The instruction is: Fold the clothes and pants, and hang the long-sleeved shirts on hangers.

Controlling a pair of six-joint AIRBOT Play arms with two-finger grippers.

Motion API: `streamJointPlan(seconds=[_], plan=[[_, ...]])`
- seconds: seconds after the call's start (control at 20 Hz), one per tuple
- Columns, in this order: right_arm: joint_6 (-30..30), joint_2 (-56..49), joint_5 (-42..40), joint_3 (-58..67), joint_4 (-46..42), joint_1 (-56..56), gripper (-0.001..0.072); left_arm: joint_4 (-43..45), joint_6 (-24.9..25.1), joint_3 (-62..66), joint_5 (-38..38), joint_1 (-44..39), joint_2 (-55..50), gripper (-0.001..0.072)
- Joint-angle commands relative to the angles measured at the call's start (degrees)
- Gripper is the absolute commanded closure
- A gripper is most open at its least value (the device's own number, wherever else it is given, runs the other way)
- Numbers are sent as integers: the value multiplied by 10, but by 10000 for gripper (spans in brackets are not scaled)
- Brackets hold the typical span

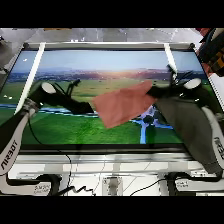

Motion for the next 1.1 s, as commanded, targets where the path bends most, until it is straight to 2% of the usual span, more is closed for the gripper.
streamJointPlan(seconds=[0.0,0.15,0.35,0.5,0.65,0.7,0.8,0.85,0.9,0.95,1.0,1.05], plan=[[147,79,26,89,-157,-52,692,0,0,102,-60,31,12,230],[263,149,116,125,-282,-138,692,0,0,139,-65,32,51,369],[483,217,276,124,-419,-289,692,0,0,141,-75,26,113,369],[580,253,385,124,-470,-398,691,-1,0,141,-90,24,150,369],[593,285,411,124,-503,-476,686,-1,0,141,-98,24,172,369],[592,288,417,124,-511,-497,584,-1,0,141,-98,24,175,368],[592,286,434,123,-513,-525,254,-1,0,141,-98,24,175,368],[592,284,435,123,-513,-532,152,-1,0,141,-98,24,174,368],[592,284,430,123,-512,-533,123,-1,0,141,-98,24,174,368],[584,285,421,123,-508,-532,126,-1,0,141,-100,24,174,368],[552,285,404,123,-496,-532,129,-1,0,141,-112,24,174,369],[515,285,382,123,-476,-531,203,-1,0,141,-125,24,174,369]])
